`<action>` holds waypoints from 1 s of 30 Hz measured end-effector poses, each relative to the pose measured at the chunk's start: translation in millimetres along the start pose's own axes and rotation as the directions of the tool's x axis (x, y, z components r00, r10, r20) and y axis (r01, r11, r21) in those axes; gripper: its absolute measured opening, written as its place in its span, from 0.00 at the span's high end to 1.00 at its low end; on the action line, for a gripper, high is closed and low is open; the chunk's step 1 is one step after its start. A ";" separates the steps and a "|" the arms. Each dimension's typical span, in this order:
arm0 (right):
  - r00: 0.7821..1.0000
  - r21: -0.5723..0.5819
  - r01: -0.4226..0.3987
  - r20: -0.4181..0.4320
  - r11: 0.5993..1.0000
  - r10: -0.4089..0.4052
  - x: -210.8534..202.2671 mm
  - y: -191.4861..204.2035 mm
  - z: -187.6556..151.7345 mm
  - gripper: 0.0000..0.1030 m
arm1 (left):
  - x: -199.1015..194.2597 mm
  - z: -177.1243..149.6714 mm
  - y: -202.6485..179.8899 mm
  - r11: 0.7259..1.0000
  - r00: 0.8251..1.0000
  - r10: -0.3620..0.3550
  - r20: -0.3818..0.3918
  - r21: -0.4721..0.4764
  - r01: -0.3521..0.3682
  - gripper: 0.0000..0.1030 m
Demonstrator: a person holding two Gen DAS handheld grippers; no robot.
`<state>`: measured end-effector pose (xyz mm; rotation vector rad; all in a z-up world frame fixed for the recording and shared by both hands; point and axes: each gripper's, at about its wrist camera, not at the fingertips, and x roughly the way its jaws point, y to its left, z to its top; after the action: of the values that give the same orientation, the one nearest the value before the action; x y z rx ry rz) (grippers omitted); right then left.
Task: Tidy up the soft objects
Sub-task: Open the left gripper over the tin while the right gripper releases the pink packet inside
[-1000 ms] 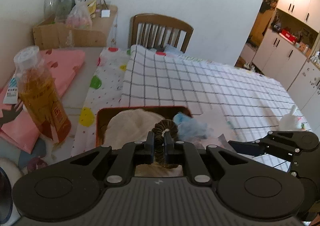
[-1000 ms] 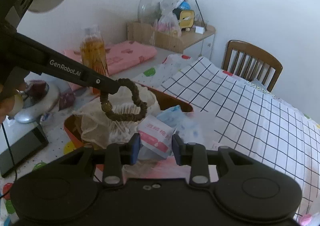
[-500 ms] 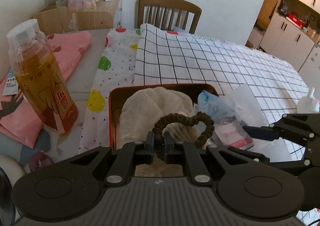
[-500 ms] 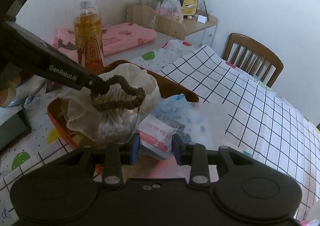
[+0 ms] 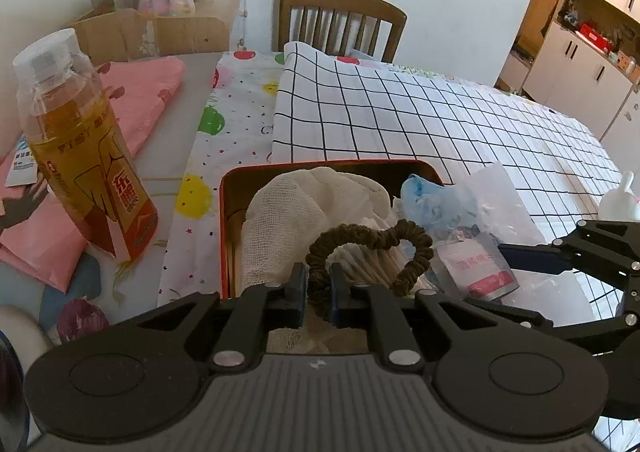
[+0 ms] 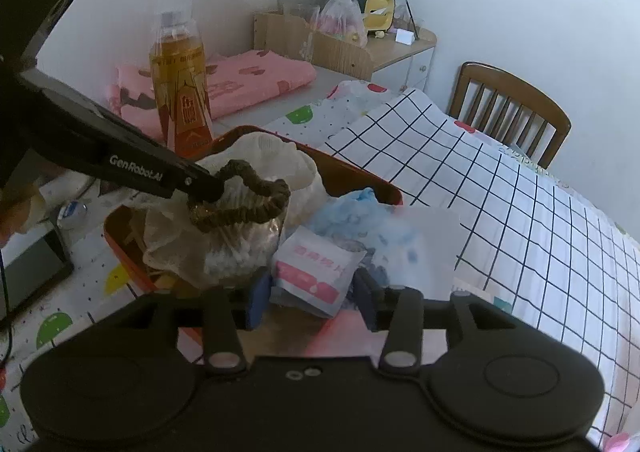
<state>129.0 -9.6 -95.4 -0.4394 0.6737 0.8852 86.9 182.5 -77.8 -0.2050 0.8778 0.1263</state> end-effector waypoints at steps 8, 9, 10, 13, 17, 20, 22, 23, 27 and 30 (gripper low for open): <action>1.000 0.045 0.001 0.031 0.999 -0.002 -11.1 -1.9 1.3 0.53 | -6.0 -2.2 -2.1 1.000 1.000 0.008 0.013 0.012 -0.008 0.82; 0.999 0.052 0.002 0.037 0.999 -0.004 -13.2 -2.0 1.0 0.53 | -7.7 -2.7 -2.3 1.000 1.000 0.006 0.016 0.014 -0.006 0.75; 0.999 0.059 0.003 0.042 0.998 -0.005 -15.2 -2.1 1.2 0.53 | -9.6 -3.1 -2.9 1.000 1.000 0.004 0.022 0.016 -0.004 0.71; 0.999 0.081 0.002 0.053 0.997 -0.007 -21.0 -2.1 1.7 0.52 | -15.1 -3.2 -4.4 1.000 0.999 -0.010 0.042 0.024 0.009 0.49; 0.997 0.108 0.007 0.073 0.994 -0.015 -29.8 -2.4 2.5 0.49 | -24.5 -4.4 -7.3 0.999 0.998 -0.018 0.064 0.037 0.016 0.45; 0.995 0.136 0.002 0.096 0.991 -0.016 -39.4 -4.1 1.2 0.42 | -33.0 -5.8 -10.8 0.999 0.996 -0.021 0.083 0.048 0.017 0.40; 0.994 0.149 0.000 0.109 0.989 -0.017 -46.9 -4.7 0.1 0.42 | -40.0 -7.2 -14.3 0.998 0.995 -0.023 0.100 0.054 0.018 0.37; 0.993 0.154 -0.001 0.115 0.988 -0.017 -50.7 -4.9 -0.5 0.40 | -44.3 -8.0 -17.0 0.998 0.994 -0.022 0.110 0.060 0.015 0.37; 0.989 0.176 -0.024 0.148 0.984 -0.003 -70.0 -8.4 -5.0 0.39 | -61.0 -11.8 -30.2 0.997 0.989 -0.019 0.147 0.080 0.007 0.36; 0.985 0.179 -0.034 0.173 0.983 0.003 -85.4 -11.3 -9.7 0.37 | -73.8 -15.4 -41.3 0.997 0.984 -0.020 0.179 0.081 0.006 0.25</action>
<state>96.3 -69.5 -42.0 -0.1910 0.5942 0.8600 36.7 136.9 -25.1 -0.1221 0.7005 0.0957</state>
